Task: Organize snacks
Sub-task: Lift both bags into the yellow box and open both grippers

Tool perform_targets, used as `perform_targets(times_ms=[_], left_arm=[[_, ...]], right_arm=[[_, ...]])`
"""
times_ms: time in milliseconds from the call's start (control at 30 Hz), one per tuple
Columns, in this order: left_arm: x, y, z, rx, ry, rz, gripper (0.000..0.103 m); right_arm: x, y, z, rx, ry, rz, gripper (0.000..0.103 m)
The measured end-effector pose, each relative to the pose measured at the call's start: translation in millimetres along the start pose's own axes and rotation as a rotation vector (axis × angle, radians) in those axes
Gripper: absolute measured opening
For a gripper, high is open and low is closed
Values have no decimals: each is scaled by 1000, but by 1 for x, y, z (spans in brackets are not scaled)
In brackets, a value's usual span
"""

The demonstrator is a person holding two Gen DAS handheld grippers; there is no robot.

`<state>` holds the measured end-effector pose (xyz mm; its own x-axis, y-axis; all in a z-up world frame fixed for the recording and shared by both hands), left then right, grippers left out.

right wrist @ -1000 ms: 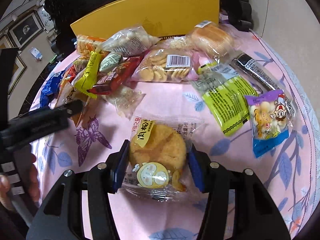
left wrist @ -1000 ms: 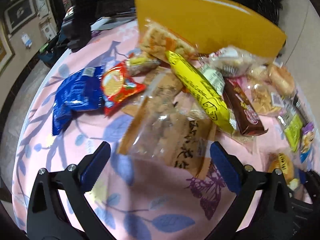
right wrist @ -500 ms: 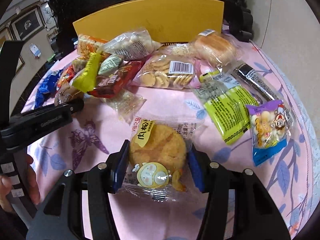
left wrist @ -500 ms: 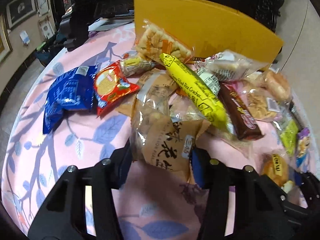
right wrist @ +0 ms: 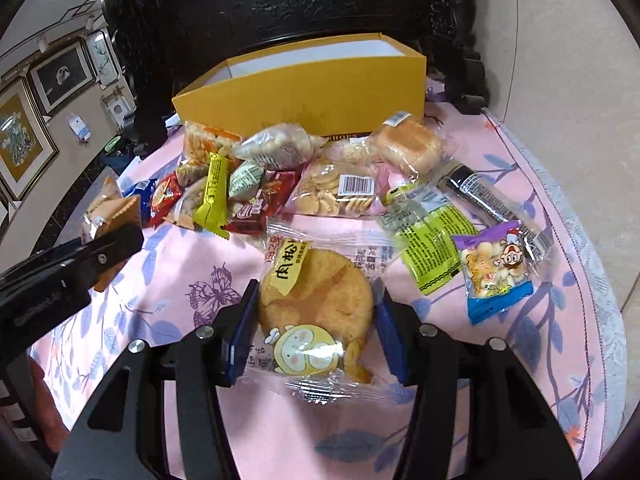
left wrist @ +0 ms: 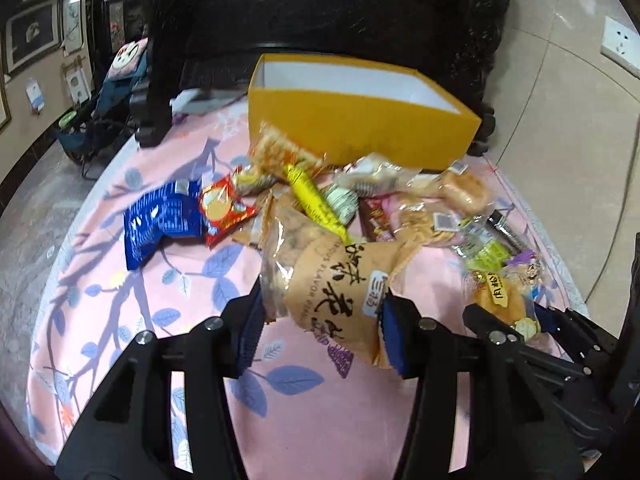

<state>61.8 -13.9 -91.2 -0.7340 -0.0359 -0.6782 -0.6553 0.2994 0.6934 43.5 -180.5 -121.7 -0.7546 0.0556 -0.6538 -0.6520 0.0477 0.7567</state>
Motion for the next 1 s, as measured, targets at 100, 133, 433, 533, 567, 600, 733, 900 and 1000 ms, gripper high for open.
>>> perform_targets(times_ms=[100, 133, 433, 533, 567, 600, 733, 900, 1000], left_arm=[[-6, 1, 2, 6, 4, 0, 51], [-9, 0, 3, 7, 8, 5, 51], [-68, -13, 1, 2, -4, 4, 52], [-102, -23, 1, 3, -2, -6, 52], [-118, -30, 1, -5, -3, -11, 52], [-132, -36, 1, -8, -7, -10, 52], [-179, -68, 6, -27, -6, 11, 52], [-208, -98, 20, -39, 20, 43, 52], [-226, -114, 27, -47, 31, 44, 53]], right_arm=[[-3, 3, -4, 3, -2, -7, 55], [-5, 4, -6, 3, -3, -7, 55], [-80, 6, -2, -22, 49, -76, 55], [-126, -1, 2, -50, 54, -87, 55], [-142, -6, 3, -56, 53, -86, 55], [-155, -10, 4, -60, 52, -84, 55], [-201, -37, 3, -54, 43, -63, 55], [-238, -73, -2, -39, 26, -24, 55], [-261, -94, -1, -20, 24, -27, 55]])
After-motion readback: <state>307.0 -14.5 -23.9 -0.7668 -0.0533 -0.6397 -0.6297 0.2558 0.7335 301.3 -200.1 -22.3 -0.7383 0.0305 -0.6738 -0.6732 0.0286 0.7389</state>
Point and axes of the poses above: each gripper's, at about its wrist camera, not at the fingertips, and y roughly against the way its jaws point, z to its left, x to its underside, the point moved 4 cm from there along -y, roughly the way its jaws point, and after that the axes turned 11 degrees about x, right-handed, at the moved point
